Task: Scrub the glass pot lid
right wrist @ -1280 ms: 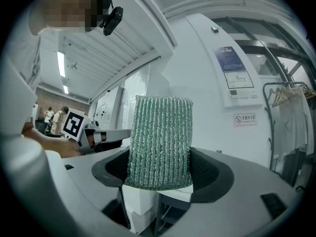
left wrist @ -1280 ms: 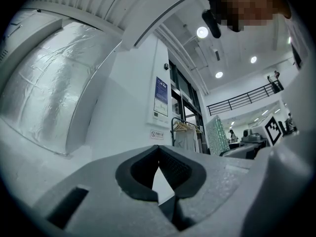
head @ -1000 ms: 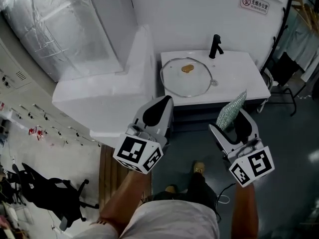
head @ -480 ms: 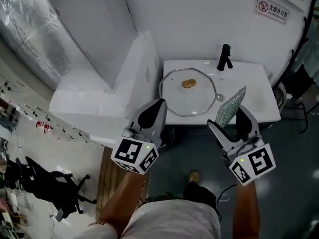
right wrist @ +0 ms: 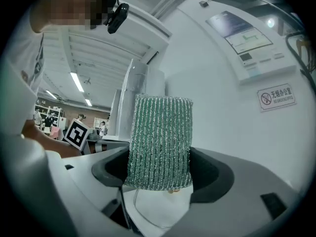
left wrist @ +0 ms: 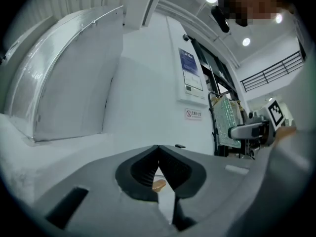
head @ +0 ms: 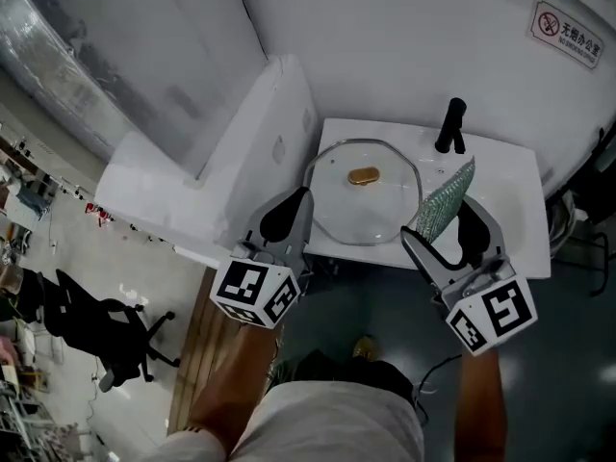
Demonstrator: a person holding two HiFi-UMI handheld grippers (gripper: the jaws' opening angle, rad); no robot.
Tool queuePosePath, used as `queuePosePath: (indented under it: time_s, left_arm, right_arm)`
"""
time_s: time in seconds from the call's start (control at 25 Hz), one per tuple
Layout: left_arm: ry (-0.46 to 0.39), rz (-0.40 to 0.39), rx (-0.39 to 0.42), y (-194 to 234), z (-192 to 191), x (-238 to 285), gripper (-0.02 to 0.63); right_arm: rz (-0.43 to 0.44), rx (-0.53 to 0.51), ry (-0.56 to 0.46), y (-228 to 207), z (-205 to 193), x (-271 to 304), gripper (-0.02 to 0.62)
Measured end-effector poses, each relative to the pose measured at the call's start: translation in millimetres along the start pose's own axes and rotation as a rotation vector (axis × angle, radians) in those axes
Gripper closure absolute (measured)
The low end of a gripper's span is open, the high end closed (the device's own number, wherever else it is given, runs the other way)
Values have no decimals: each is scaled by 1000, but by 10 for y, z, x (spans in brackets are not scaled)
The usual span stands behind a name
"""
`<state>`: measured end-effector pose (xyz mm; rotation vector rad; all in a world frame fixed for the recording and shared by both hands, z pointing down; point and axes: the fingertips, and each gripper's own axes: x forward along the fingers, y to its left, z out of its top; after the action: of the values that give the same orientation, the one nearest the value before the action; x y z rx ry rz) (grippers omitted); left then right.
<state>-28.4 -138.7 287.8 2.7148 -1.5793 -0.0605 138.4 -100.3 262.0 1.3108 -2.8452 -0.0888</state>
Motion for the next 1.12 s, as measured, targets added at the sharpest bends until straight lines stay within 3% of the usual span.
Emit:
queuePosePath:
  time_s: [0.56, 0.88, 1.12]
  left_arm:
    - [132, 168, -53, 477, -445, 390, 591]
    - [215, 190, -142, 716, -750, 585, 589]
    - [283, 195, -218, 868, -1011, 632, 588]
  right_arm:
    - [152, -49, 69, -178, -125, 732, 247]
    - [221, -105, 161, -157, -205, 1280, 247]
    - [276, -172, 289, -85, -403, 1645, 247]
